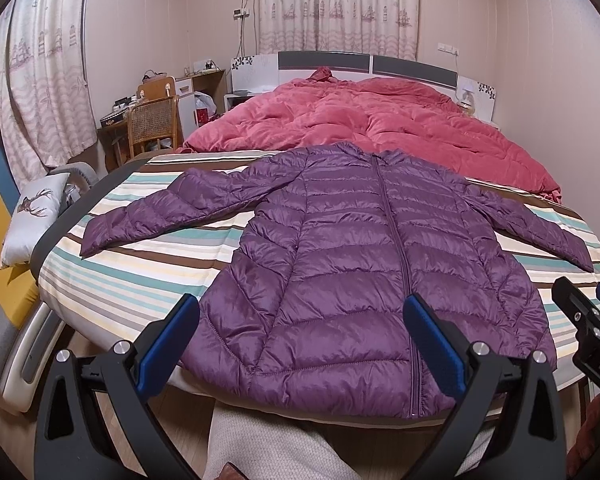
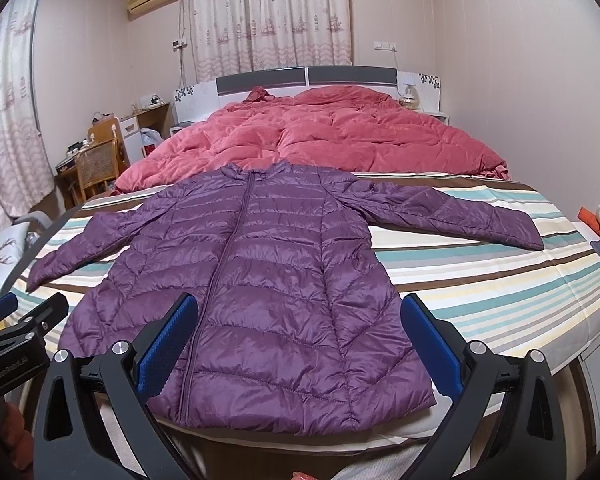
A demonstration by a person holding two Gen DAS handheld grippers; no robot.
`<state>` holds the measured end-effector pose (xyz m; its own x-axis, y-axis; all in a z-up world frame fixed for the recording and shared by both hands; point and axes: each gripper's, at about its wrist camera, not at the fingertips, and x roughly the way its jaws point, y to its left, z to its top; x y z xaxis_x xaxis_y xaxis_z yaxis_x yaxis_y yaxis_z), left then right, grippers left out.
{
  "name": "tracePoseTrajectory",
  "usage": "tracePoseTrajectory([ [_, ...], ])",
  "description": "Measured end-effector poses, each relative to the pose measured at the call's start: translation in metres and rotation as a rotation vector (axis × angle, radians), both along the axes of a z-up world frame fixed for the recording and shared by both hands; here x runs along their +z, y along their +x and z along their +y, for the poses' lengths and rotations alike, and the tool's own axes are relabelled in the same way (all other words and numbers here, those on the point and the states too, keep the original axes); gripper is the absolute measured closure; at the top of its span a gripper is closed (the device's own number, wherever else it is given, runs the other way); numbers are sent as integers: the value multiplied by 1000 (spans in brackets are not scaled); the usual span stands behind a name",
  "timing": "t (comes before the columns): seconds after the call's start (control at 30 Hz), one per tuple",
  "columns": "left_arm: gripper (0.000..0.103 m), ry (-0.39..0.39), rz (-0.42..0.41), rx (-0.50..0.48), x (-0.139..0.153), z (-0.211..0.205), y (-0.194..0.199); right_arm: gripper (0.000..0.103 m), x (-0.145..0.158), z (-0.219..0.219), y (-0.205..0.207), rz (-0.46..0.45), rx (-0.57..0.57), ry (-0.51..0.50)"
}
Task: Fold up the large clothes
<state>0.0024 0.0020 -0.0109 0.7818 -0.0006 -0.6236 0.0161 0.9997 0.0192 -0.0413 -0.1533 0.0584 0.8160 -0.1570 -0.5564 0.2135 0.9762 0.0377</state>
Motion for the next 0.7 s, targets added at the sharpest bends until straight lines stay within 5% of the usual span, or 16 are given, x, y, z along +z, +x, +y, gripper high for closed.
tracePoseTrajectory([
  [0.4, 2, 4, 16, 7, -6, 1, 9, 3, -9, -12, 16, 35, 52, 21],
  [0.6, 2, -20, 81, -15, -23, 9, 34, 3, -26, -55, 44, 16, 61, 131],
  [0.7, 2, -8, 109, 0, -35, 14, 53, 3, -36, -79, 58, 85, 26, 154],
])
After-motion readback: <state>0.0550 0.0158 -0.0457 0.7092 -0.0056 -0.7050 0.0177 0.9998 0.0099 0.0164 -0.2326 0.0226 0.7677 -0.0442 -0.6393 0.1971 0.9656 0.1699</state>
